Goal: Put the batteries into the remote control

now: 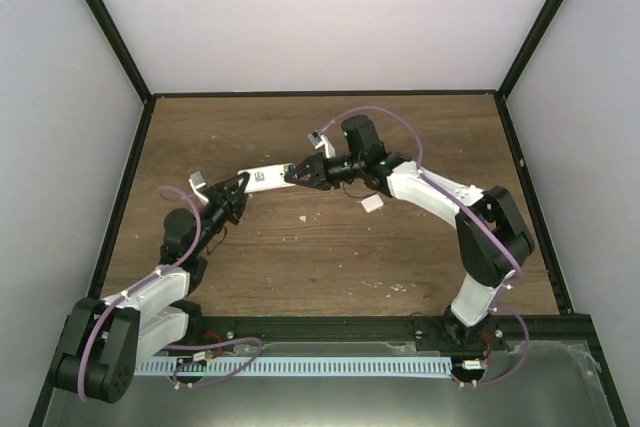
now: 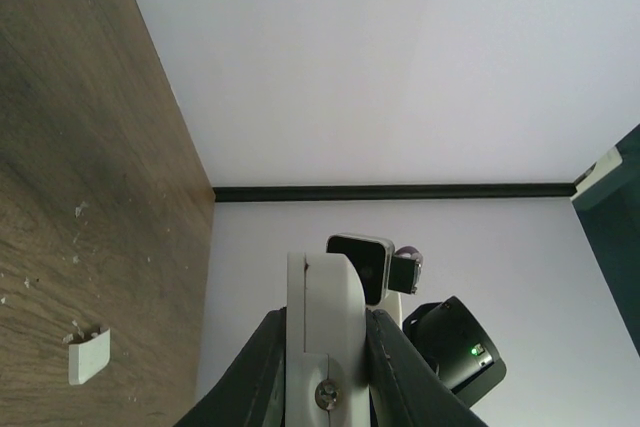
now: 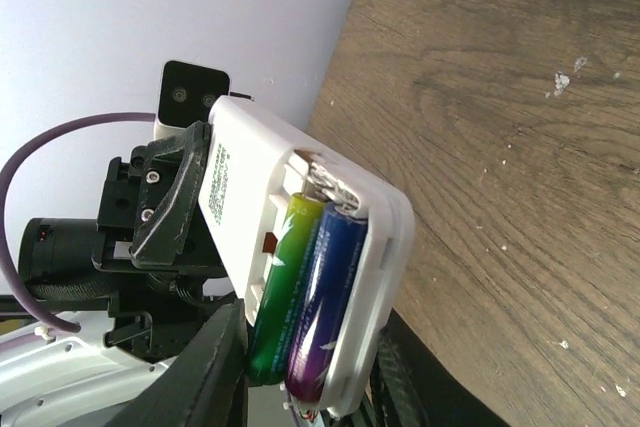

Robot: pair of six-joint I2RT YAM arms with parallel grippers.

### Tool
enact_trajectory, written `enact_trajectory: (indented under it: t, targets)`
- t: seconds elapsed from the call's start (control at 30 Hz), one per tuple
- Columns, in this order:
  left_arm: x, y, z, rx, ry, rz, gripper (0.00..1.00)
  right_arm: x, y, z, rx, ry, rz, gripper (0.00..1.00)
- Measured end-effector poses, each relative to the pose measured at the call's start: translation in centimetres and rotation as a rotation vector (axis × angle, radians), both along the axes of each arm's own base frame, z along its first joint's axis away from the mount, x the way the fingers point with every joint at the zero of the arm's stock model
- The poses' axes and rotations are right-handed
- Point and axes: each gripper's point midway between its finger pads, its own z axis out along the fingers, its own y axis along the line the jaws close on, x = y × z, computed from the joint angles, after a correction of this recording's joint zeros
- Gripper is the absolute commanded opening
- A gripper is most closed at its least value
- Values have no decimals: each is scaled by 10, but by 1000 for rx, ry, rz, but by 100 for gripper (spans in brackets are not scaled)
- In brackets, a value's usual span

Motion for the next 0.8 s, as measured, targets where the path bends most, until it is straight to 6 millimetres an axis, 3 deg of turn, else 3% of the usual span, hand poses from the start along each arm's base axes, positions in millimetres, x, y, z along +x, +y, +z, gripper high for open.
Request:
enact_trajectory:
  t: [0.33, 0.5, 0.8]
  targets:
    - [2, 4, 2, 0, -13, 24, 0, 4, 6, 3, 21, 12, 8, 26]
    - [-1, 1, 8, 13, -42, 10, 0, -11, 17, 5, 22, 33, 60, 26]
    - [-3, 1, 17, 34, -85, 11, 0, -15, 20, 10, 16, 45, 79, 28]
